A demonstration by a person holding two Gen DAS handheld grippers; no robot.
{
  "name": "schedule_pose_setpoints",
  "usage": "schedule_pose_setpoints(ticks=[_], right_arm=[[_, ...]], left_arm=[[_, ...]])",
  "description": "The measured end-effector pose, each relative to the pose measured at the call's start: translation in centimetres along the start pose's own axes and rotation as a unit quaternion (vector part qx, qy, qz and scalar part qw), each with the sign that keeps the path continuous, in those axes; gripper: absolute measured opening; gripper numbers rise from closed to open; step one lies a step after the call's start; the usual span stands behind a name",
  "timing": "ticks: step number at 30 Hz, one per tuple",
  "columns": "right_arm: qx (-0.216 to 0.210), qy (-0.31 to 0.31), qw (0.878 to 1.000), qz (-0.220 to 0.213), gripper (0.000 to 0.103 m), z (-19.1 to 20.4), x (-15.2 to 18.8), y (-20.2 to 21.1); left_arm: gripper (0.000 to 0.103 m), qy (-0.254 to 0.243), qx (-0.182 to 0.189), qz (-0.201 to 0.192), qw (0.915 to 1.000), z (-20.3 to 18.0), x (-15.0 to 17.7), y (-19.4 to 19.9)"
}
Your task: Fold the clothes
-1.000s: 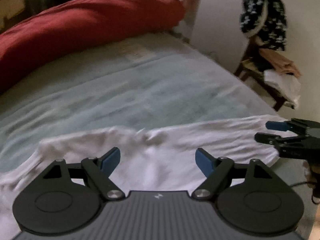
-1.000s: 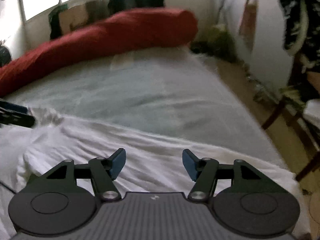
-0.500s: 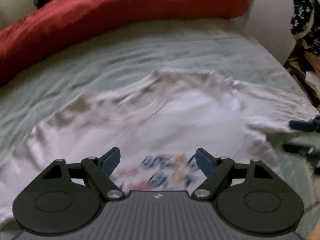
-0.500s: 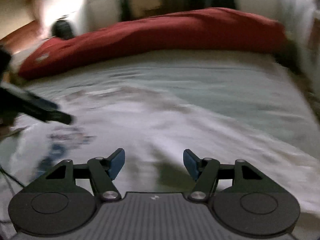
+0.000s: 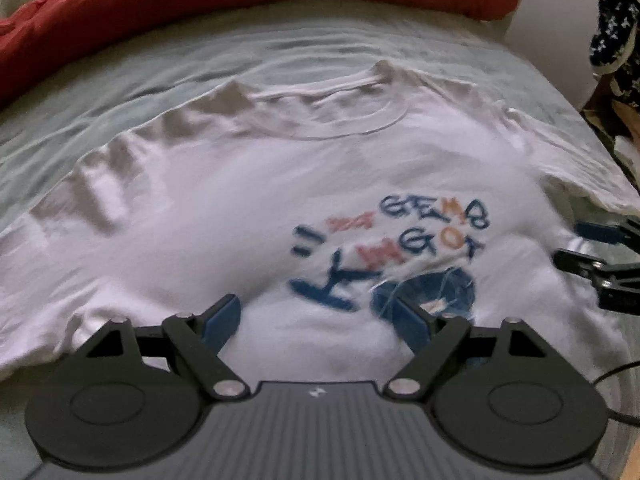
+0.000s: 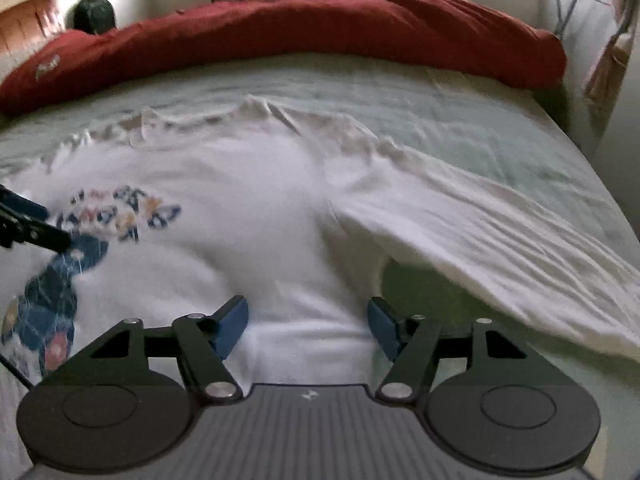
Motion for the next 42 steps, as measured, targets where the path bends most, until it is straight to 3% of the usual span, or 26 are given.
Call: schedule_pose_setpoints(ticks=[3, 5, 10, 14, 19, 24, 28, 30, 32, 35, 38, 42], right_arm=[[0.015, -0.01, 1.0, 0.005, 0.08, 0.5, -0.6, 1.2], [0.01, 0.01, 1.0, -0.02, 0.08, 1.9, -1.3, 2.1], [-0.006, 0.0, 1.0, 0.0, 0.081, 2.8, -0.6, 0.7], [-0.019, -0.008, 1.0, 0.016, 0.097, 3.5, -0.1, -0.4], [-0.015, 0.0, 0.999, 0.029, 0.103, 3.8, -0.1, -0.8], [-0.012, 0.001, 1.0, 0.027, 0.103, 4.1, -0.2, -1.1], [-0.011, 0.003, 1.0, 0.027, 0.103, 4.2, -0.3, -1.2], [-0.006, 0.004, 1.0, 0.027, 0.103, 4.3, -0.2, -1.2], [0.004, 0.003, 1.0, 0.027, 0.103, 4.6, -0.3, -1.1], [0.018, -0.007, 0.999, 0.034, 0.103, 4.8, -0.3, -0.8], [0.029, -0.019, 0.998, 0.044, 0.103, 4.8, -0.5, 0.0], [0.012, -0.025, 0.999, 0.025, 0.103, 5.0, 0.0, 2.2]], left_arm=[[0.083, 0.02, 0.019, -0.015, 0.9995, 0.9, -0.1, 1.1], [0.083, 0.025, 0.028, -0.022, 0.9991, 1.3, -0.1, 1.2], [0.083, 0.051, 0.023, -0.011, 0.9984, 3.2, 1.9, 0.9], [0.083, 0.08, 0.018, -0.005, 0.9966, 4.4, 4.2, 2.3], [0.083, 0.098, 0.025, -0.005, 0.9948, 4.6, 5.0, 4.1], [0.082, 0.075, -0.005, 0.022, 0.9969, 5.6, 6.5, 4.0], [0.082, 0.065, 0.017, -0.001, 0.9977, 6.3, 6.3, 5.8], [0.083, 0.02, 0.03, -0.028, 0.9989, 5.9, 5.3, 6.0], [0.083, -0.009, 0.034, -0.037, 0.9987, 5.9, 4.2, 4.8], [0.079, -0.002, 0.016, -0.017, 0.9997, 7.7, 2.8, 1.9], [0.08, 0.006, 0.038, -0.032, 0.9988, 8.2, 2.3, 3.4], [0.081, -0.012, 0.057, -0.038, 0.9976, 7.6, 3.6, 6.6]])
Point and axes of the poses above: each gripper's, at about its wrist camera, not at the fingertips, and y roughly against the way its jaws point, z to its left, x to its underside, the point moved 3 cm from there along -y, roughly the way its jaws point, and after that the axes turned 1 degree about -y, right-handed, at the moved point
